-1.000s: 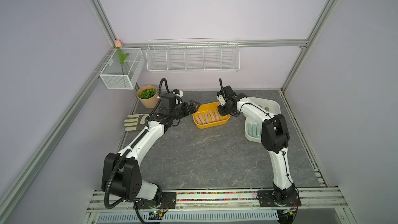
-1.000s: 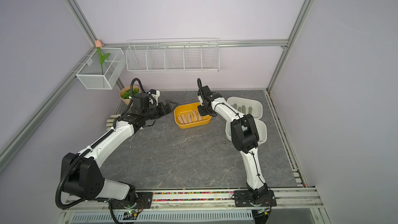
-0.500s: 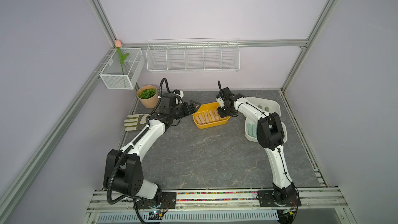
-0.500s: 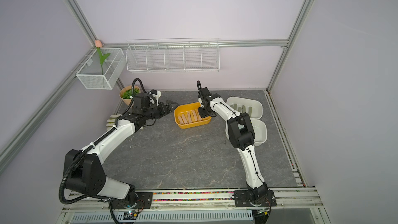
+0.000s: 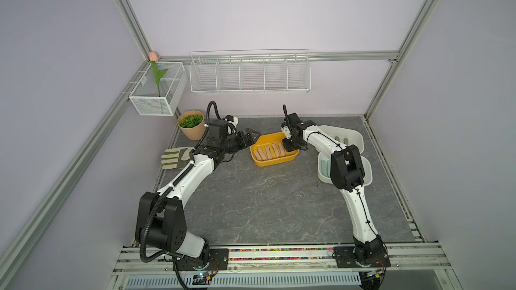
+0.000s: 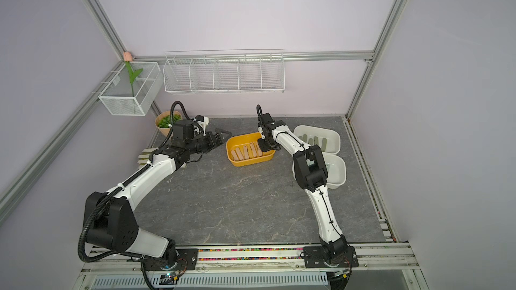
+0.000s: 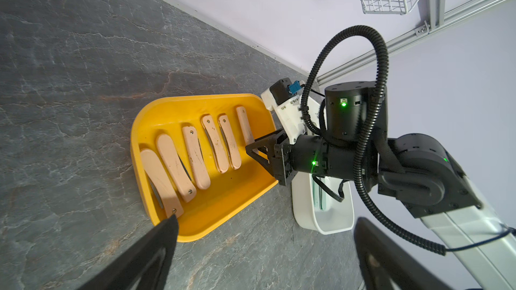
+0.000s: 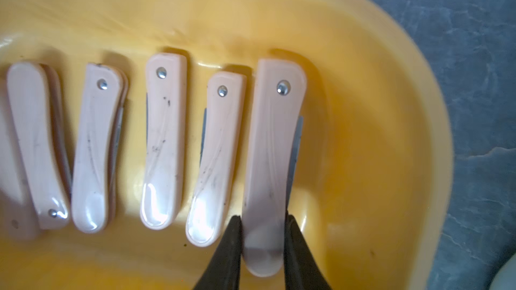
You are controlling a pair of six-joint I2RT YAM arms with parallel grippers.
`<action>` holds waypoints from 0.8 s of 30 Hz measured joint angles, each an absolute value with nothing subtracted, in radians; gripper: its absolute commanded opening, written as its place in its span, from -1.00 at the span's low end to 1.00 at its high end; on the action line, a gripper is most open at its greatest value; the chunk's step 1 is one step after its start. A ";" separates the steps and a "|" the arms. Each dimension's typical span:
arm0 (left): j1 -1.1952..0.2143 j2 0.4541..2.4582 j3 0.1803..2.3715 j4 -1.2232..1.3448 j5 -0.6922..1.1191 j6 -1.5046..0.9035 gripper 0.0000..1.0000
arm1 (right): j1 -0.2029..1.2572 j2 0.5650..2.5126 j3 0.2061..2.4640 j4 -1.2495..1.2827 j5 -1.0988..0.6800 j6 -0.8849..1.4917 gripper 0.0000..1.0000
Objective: Place the fruit knives into the storage box by color
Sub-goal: Place the fruit knife in the storage box.
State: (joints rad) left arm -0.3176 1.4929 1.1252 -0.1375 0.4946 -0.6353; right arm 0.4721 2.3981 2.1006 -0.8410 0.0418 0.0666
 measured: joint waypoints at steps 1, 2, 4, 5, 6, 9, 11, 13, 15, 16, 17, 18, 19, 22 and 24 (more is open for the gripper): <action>-0.316 1.493 1.126 -0.136 0.497 -0.635 0.99 | 0.472 2.406 2.114 -0.847 0.040 0.067 -0.47; -0.314 1.493 1.129 -0.136 0.500 -0.636 0.99 | 0.472 2.414 2.128 -0.852 0.039 0.067 -0.45; -0.309 1.493 1.132 -0.132 0.503 -0.635 0.99 | 0.472 2.428 2.151 -0.860 0.039 0.067 -0.42; -0.306 1.493 1.134 -0.131 0.505 -0.636 0.99 | 0.472 2.436 2.164 -0.865 0.038 0.067 -0.40; -0.302 1.493 1.134 -0.131 0.507 -0.636 0.99 | 0.472 2.440 2.172 -0.868 0.037 0.067 -0.39; -0.291 1.493 1.134 -0.131 0.517 -0.636 0.99 | 0.472 2.452 2.193 -0.883 0.036 0.068 -0.35; -0.284 1.491 1.134 -0.132 0.524 -0.636 0.99 | 0.472 2.454 2.206 -0.892 0.036 0.073 -0.32; -0.279 1.489 1.134 -0.132 0.530 -0.636 0.99 | 0.472 2.454 2.217 -0.901 0.036 0.076 -0.32; -0.275 1.484 1.134 -0.133 0.536 -0.636 0.99 | 0.472 2.454 2.224 -0.903 0.036 0.079 -0.32; -0.273 1.480 1.134 -0.133 0.540 -0.636 0.99 | 0.472 2.454 2.226 -0.905 0.036 0.081 -0.32; -0.271 1.476 1.134 -0.134 0.545 -0.636 0.99 | 0.472 2.454 2.226 -0.908 0.036 0.083 -0.32; -0.270 1.471 1.134 -0.139 0.549 -0.636 0.99 | 0.472 2.454 2.226 -0.912 0.036 0.086 -0.32; -0.270 1.465 1.134 -0.144 0.554 -0.636 0.99 | 0.472 2.453 2.226 -0.916 0.035 0.091 -0.32; -0.268 1.445 1.134 -0.163 0.566 -0.636 0.99 | 0.472 2.439 2.219 -0.926 0.027 0.108 -0.31; -0.268 1.430 1.135 -0.182 0.574 -0.635 0.99 | 0.474 2.402 2.193 -0.931 0.023 0.125 -0.31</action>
